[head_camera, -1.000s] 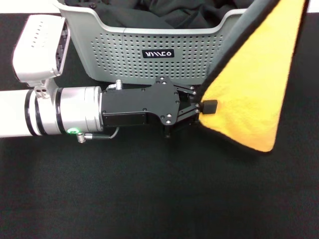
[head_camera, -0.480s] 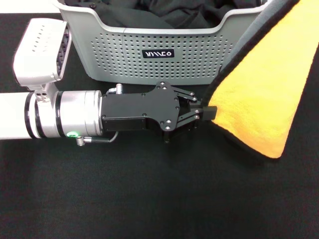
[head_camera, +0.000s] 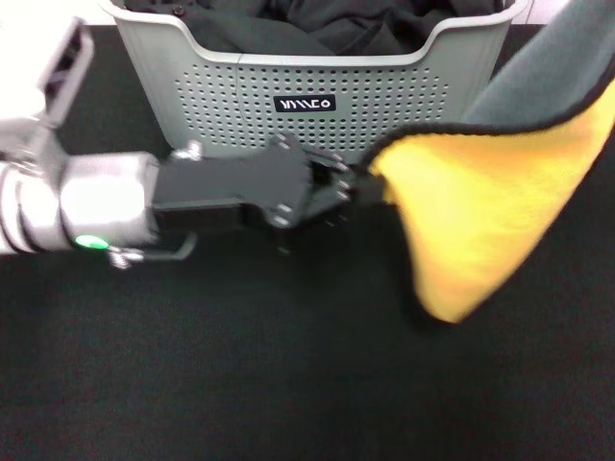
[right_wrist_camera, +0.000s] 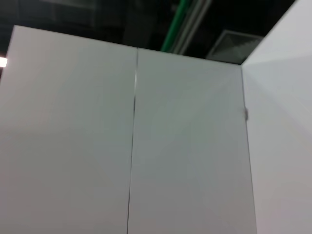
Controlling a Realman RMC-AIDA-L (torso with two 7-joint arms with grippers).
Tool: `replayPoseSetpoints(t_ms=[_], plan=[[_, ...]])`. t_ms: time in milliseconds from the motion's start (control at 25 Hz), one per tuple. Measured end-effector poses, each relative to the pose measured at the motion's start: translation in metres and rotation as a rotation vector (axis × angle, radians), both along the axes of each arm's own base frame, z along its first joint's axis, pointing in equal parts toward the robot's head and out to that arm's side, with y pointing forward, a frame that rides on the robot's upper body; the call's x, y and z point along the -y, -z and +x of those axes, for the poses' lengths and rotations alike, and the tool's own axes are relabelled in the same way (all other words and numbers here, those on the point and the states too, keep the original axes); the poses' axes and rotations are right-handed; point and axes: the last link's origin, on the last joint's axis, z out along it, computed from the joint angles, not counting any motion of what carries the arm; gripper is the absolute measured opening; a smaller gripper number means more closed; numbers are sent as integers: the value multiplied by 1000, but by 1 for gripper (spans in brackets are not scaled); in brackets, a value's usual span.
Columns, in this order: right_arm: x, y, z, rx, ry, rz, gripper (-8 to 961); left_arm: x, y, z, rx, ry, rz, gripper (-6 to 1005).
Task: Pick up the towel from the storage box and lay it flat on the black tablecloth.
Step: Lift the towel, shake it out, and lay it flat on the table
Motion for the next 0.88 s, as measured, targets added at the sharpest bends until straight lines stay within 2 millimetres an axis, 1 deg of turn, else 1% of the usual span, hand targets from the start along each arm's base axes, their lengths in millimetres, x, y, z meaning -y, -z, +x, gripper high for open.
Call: replayPoseSetpoints(t_ms=[120,200,360,400,440,600,680,800,880], plan=[[6,10,8,15,34,-28,6,-4,-34,-7,32,1,17,16],[8,15,13,22,55,-37,7,-8,-52,-10,31,0,33,16],[12,17,22,23,90,-26,7,-17,-72,-5,-9,19,52,15],[12,17,22,24,91,-18,7,-22,-79,2,-35,39,51,15],[12,17,23,25,92,-11,7,-22,-79,2,-35,39,51,15],[10,15,24,26,92,16,7,-33,-89,14,-77,81,62,15],[13,15,24,25,80,9,7,-36,-93,16,-86,88,64,15],[29,18,31,15,62,-22,6,-30,-95,13,-88,94,38,15],[45,19,38,-7,33,-55,6,-19,-96,6,-85,109,3,15]])
